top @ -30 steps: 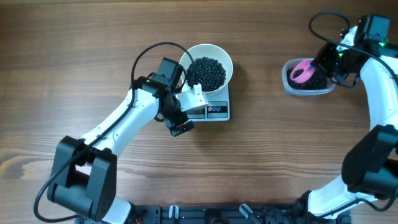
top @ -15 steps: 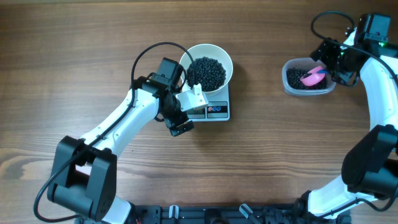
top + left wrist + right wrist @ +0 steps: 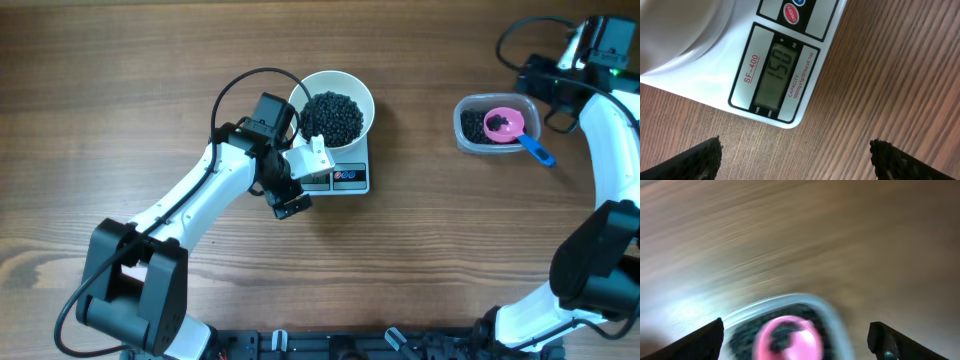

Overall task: Scoop item into bowl and weigh 150g on scale
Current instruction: 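Release the scoop in the tub and raise the right gripper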

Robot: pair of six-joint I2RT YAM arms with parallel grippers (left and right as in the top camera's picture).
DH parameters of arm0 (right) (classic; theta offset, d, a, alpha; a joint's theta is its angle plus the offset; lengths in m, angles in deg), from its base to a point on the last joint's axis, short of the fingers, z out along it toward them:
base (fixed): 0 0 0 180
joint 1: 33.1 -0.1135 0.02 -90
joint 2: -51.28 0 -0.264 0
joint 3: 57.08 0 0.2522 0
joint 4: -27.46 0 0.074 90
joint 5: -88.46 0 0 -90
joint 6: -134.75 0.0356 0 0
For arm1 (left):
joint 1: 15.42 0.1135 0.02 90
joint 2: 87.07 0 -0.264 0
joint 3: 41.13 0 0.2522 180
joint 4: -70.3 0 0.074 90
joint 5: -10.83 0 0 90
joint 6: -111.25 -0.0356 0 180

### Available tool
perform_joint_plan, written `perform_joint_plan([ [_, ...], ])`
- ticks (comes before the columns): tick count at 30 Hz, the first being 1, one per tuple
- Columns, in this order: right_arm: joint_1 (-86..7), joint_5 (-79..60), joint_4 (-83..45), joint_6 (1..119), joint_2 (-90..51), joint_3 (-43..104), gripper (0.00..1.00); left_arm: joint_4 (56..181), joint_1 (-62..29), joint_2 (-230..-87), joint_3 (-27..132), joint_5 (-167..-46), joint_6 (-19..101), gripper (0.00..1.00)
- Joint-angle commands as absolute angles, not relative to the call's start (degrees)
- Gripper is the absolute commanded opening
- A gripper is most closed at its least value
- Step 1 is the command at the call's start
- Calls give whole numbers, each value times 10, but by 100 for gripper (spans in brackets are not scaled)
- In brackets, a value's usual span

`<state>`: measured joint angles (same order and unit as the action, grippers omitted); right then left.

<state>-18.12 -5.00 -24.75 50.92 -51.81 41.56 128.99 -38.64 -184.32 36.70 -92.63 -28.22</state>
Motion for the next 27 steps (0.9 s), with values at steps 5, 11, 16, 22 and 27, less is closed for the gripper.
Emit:
perform_joint_plan([
  [5,-183,-231,-274,388,-529,415,100,1290,-385,-1847,365,-937,-293,100],
  [11,-183,-230,-273,404,-529,415,100,1290,-385,-1847,365,-937,-293,100],
  [16,-183,-229,-273,404,-529,415,100,1290,-385,-1847,365,-937,-293,100],
  [22,-183,-229,-273,404,-529,415,100,1290,-385,-1847,365,-937,-293,100],
  [27,-183,-229,-273,404,-529,415,100,1290,-385,-1847,365,-937,-293,100],
])
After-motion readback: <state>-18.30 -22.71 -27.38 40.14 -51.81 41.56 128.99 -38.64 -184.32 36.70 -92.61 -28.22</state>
